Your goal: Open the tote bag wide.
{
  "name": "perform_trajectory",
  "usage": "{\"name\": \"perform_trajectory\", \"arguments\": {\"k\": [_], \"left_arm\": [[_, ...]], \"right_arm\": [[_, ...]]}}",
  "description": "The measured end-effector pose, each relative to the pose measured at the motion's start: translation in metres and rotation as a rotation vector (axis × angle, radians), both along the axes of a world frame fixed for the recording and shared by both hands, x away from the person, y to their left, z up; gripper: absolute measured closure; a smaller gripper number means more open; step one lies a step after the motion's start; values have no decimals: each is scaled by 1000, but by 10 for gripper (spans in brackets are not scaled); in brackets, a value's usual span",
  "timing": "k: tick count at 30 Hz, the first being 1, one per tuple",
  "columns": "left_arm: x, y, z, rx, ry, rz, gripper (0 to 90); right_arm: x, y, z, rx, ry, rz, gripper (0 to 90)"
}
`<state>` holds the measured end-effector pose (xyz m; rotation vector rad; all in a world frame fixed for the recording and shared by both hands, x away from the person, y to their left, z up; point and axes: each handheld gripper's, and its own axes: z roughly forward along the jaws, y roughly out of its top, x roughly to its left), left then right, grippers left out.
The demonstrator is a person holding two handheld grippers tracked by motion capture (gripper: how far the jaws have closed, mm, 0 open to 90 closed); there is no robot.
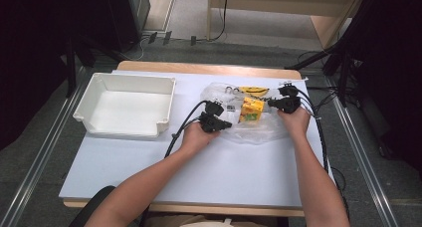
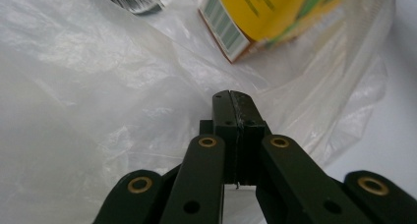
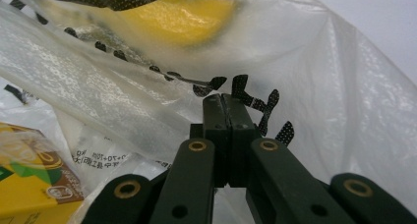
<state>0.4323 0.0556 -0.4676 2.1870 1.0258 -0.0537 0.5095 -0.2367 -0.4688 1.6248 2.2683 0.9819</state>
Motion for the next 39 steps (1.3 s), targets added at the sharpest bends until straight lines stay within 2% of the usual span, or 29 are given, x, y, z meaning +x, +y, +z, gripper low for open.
{"name": "perform_trajectory", "arguments": {"k": [5,7,12,15,17,22,25,27,29,31,36,39], "left_arm": [[-12,3,-1,-10,6,-25,900],[-24,5,-1,-14,16,-46,900],[-40,7,0,-2,13,-85,900],[-49,10,-1,-7,17,-96,900],[-54,11,-1,-6,8,-105,900],[-64,16,-1,-12,23,-131,900],[-67,18,0,-11,29,-137,900],[-67,18,1,-14,21,-143,900],[-65,19,5,-35,18,-133,900],[-62,20,12,-44,0,-128,900],[-54,23,32,-80,-27,-101,900],[-51,23,45,-80,-66,-97,900]], "right_arm": [[2,3,-2,-10,-3,-3,900],[3,6,-2,-16,-4,-3,900],[4,7,-2,-17,-5,-14,900],[6,7,-2,-36,-13,-22,900],[8,6,-2,-44,-10,-27,900],[10,0,-2,-55,-22,-44,900],[12,-5,-3,-75,-38,-100,900],[14,-4,-2,-87,-30,-116,900],[12,0,1,-87,-19,-97,900],[7,2,7,-67,-26,-79,900],[-11,7,28,-49,-65,-6,900],[-21,9,38,-26,-85,25,900]]}}
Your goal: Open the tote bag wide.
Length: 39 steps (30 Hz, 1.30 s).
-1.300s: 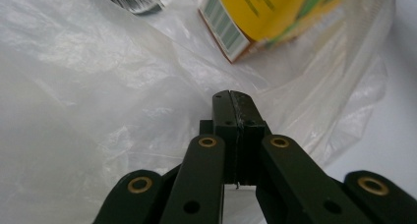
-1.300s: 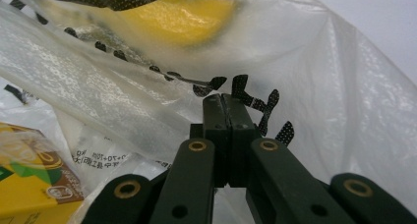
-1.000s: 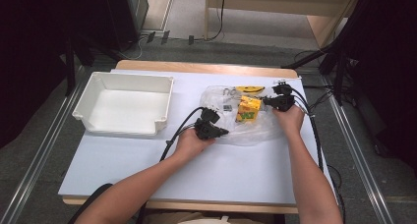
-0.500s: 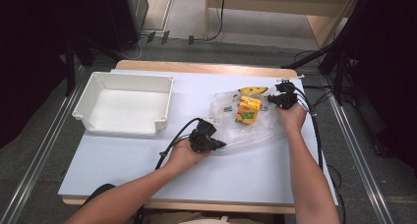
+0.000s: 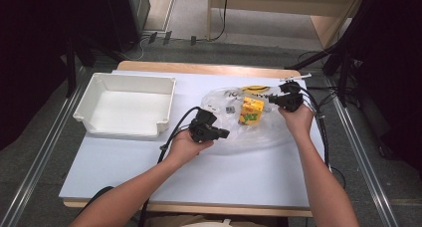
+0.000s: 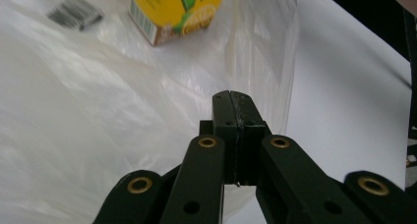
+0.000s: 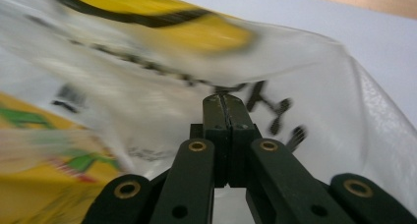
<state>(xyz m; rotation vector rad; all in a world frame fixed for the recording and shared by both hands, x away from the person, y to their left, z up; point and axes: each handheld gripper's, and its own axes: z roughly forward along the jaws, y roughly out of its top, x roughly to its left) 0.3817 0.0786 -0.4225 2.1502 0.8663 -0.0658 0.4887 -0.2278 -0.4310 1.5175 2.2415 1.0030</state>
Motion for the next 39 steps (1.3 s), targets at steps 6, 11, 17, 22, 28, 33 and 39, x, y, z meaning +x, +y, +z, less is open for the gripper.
{"name": "perform_trajectory", "arguments": {"k": [6,11,17,22,28,33,39], "left_arm": [[19,-3,19,2,-23,11,900],[39,-10,30,-3,-40,23,900],[61,-13,34,-4,-28,34,900],[89,-16,39,7,-46,43,900],[117,-13,28,0,-29,103,900],[129,-12,9,16,-3,129,900],[138,-17,-16,72,8,133,900]], "right_arm": [[-23,0,6,21,-9,43,900],[-38,0,8,39,-22,70,900],[-44,3,6,41,-5,96,900],[-53,5,-5,36,19,116,900],[-60,-1,-21,32,46,116,900],[-66,-6,-31,28,60,110,900],[-75,-10,-40,23,78,106,900]]}}
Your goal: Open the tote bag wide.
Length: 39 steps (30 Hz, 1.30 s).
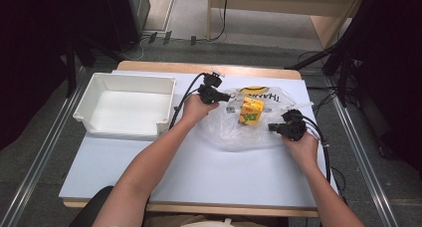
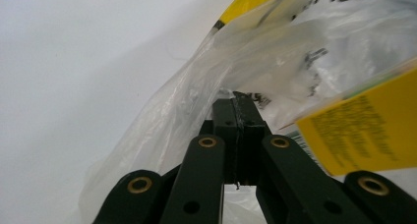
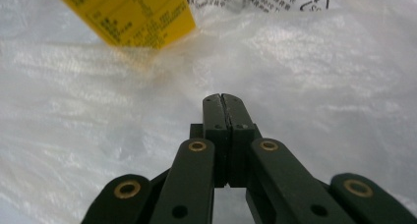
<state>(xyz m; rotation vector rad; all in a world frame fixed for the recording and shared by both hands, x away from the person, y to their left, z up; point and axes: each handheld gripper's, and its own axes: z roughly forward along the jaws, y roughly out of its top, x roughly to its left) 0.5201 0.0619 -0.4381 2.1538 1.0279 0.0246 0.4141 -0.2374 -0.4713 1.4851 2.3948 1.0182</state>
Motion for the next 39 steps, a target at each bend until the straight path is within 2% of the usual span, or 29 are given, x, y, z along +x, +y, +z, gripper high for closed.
{"name": "perform_trajectory", "arguments": {"k": [2,4,7,12,14,19,23,25,29,35,39], "left_arm": [[2,-1,-6,4,9,6,900],[3,-2,-11,-2,18,2,900],[4,-3,-15,-5,15,10,900],[4,-3,-19,-15,23,14,900],[1,-2,-20,-19,20,11,900],[1,0,-25,1,23,16,900],[1,1,-28,17,20,30,900],[1,2,-29,11,19,35,900],[-1,4,-28,14,16,44,900],[-9,6,-20,-24,7,28,900],[-14,8,-6,-63,-8,-1,900]], "right_arm": [[-3,-2,-2,-2,-1,0,900],[-8,-6,-3,17,0,-10,900],[-14,-12,-4,24,-10,-15,900],[-23,-17,-4,11,-14,-18,900],[-33,-22,-4,4,-22,-13,900],[-43,-27,-3,-14,-18,-8,900],[-48,-29,-5,-6,-31,-10,900],[-50,-30,-5,-2,-31,-10,900],[-57,-33,-5,-2,-24,-13,900],[-57,-32,-1,-16,-10,-5,900],[-57,-26,14,25,-37,-10,900]]}}
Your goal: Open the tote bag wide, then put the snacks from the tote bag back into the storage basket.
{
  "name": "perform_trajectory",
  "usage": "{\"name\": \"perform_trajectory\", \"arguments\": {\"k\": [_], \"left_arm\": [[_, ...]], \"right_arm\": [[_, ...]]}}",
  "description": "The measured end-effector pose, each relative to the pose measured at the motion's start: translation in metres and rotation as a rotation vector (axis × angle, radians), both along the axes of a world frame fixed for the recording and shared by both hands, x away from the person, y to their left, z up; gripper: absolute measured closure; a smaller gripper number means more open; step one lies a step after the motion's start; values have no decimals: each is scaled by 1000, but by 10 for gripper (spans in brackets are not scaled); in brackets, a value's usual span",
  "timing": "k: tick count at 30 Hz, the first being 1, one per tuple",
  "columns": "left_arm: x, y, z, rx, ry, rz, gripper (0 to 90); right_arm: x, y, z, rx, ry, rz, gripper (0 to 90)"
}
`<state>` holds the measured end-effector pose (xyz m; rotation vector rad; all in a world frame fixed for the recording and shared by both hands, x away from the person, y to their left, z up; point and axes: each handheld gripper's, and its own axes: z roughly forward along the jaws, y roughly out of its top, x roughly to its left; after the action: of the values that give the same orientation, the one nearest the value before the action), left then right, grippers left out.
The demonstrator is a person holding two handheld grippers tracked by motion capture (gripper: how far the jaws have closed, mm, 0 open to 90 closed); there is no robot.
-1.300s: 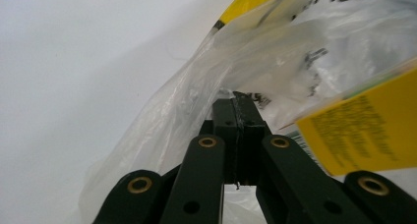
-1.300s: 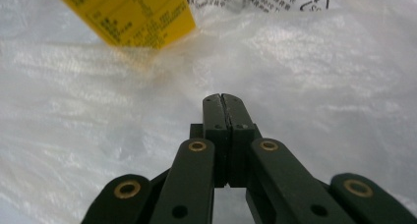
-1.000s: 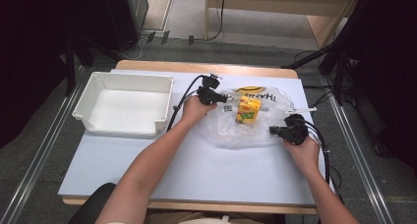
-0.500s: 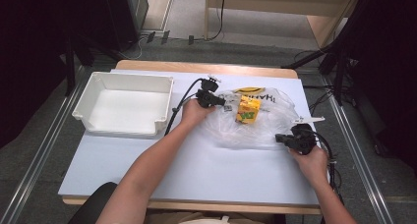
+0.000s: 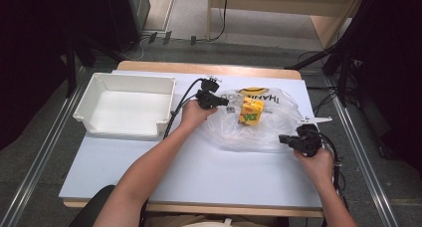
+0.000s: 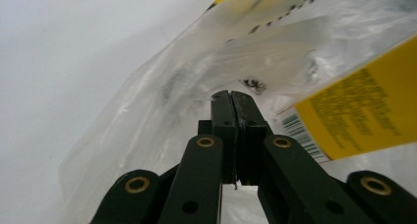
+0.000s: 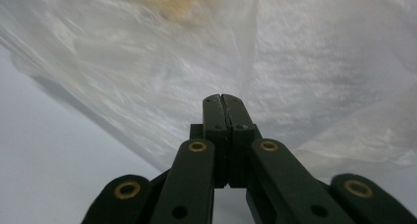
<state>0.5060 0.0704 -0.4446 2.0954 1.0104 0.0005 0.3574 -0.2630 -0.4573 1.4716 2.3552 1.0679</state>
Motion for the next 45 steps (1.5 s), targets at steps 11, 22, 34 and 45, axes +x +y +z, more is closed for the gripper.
{"name": "perform_trajectory", "arguments": {"k": [11,22,34,45], "left_arm": [[-13,4,18,-15,-14,-57,866],[-24,5,32,-23,-26,-106,781],[-35,0,34,12,-62,-221,538],[-43,-6,31,4,-97,-294,457]], "right_arm": [[-7,6,15,38,-47,2,900],[-21,9,25,46,-75,2,796],[-31,15,19,98,-92,72,515],[-28,16,18,94,-81,75,467]]}}
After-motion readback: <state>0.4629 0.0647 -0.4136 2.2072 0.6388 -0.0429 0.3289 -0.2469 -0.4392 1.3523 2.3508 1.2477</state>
